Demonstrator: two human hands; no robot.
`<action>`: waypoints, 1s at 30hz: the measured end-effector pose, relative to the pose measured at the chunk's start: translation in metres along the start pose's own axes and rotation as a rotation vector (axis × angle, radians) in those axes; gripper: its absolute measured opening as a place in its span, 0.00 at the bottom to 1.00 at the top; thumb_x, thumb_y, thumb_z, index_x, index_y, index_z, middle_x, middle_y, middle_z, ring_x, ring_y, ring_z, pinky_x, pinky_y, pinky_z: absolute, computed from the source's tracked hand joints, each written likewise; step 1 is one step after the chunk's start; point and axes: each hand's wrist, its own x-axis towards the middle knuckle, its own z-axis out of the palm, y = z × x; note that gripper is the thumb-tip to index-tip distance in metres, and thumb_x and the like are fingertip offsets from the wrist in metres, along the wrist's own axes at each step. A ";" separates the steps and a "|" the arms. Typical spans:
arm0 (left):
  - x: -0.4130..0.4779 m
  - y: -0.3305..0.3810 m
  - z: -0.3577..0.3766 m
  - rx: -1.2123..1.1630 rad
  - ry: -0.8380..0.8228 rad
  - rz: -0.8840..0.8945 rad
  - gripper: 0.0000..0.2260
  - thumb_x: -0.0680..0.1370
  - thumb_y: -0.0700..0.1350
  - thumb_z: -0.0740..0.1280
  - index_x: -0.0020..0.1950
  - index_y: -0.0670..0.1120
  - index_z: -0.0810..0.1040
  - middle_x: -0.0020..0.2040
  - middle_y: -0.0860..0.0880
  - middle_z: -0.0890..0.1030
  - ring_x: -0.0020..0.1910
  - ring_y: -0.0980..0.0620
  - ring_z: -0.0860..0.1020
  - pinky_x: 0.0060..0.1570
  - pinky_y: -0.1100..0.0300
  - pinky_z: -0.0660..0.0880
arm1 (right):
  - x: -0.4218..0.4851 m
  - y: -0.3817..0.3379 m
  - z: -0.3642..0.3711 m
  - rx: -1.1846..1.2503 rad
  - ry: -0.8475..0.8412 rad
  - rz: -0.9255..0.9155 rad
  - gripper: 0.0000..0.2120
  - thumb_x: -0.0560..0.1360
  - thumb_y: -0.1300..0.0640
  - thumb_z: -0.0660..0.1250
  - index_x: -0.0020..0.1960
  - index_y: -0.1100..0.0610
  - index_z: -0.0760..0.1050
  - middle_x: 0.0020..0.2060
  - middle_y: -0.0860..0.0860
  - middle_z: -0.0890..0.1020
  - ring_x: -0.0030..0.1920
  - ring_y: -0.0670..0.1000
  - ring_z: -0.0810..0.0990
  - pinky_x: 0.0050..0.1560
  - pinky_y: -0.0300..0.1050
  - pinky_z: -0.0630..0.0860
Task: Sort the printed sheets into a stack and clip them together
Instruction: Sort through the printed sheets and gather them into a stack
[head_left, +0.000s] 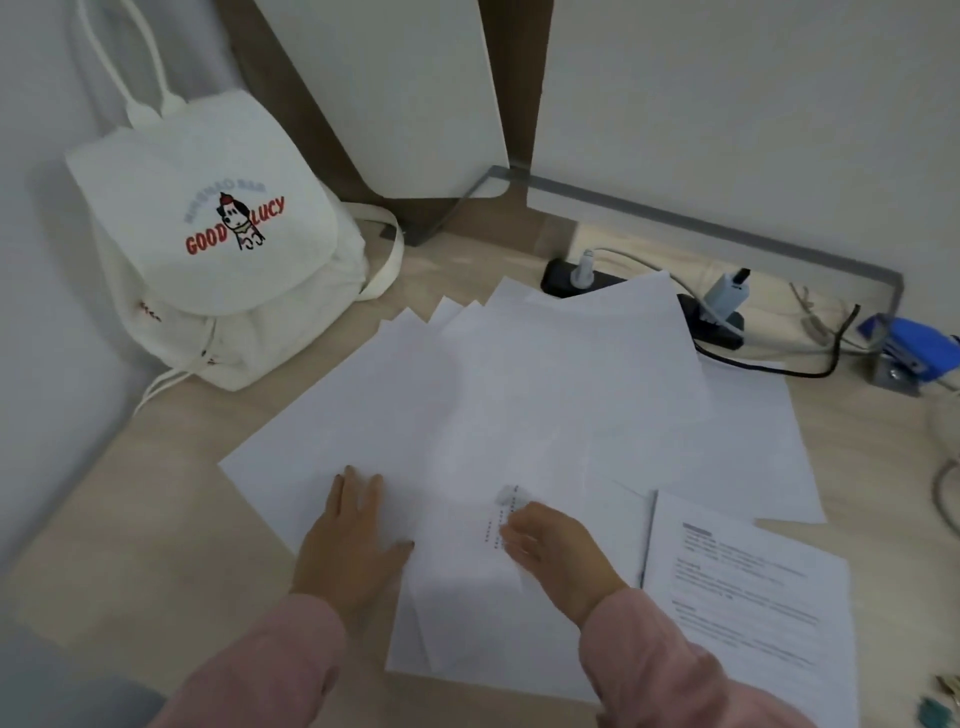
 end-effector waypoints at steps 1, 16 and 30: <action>0.001 0.003 -0.002 0.034 -0.013 0.006 0.36 0.77 0.59 0.57 0.76 0.47 0.42 0.77 0.41 0.42 0.77 0.45 0.43 0.66 0.55 0.65 | 0.004 0.000 0.003 -0.022 0.011 0.001 0.07 0.71 0.69 0.62 0.38 0.59 0.74 0.33 0.53 0.68 0.33 0.51 0.68 0.33 0.37 0.69; 0.017 -0.015 -0.025 -0.138 0.179 0.019 0.19 0.82 0.43 0.50 0.73 0.47 0.60 0.65 0.45 0.75 0.56 0.47 0.77 0.53 0.58 0.70 | 0.022 0.005 0.050 -0.250 0.457 -0.101 0.23 0.72 0.63 0.66 0.64 0.56 0.63 0.57 0.58 0.69 0.46 0.54 0.73 0.47 0.46 0.76; -0.020 -0.025 -0.074 -1.588 -0.164 -0.077 0.13 0.71 0.42 0.67 0.54 0.44 0.79 0.45 0.46 0.86 0.42 0.48 0.84 0.42 0.52 0.79 | -0.025 -0.036 0.040 -0.542 0.357 -0.540 0.06 0.73 0.63 0.62 0.46 0.66 0.70 0.37 0.55 0.75 0.38 0.51 0.72 0.39 0.44 0.70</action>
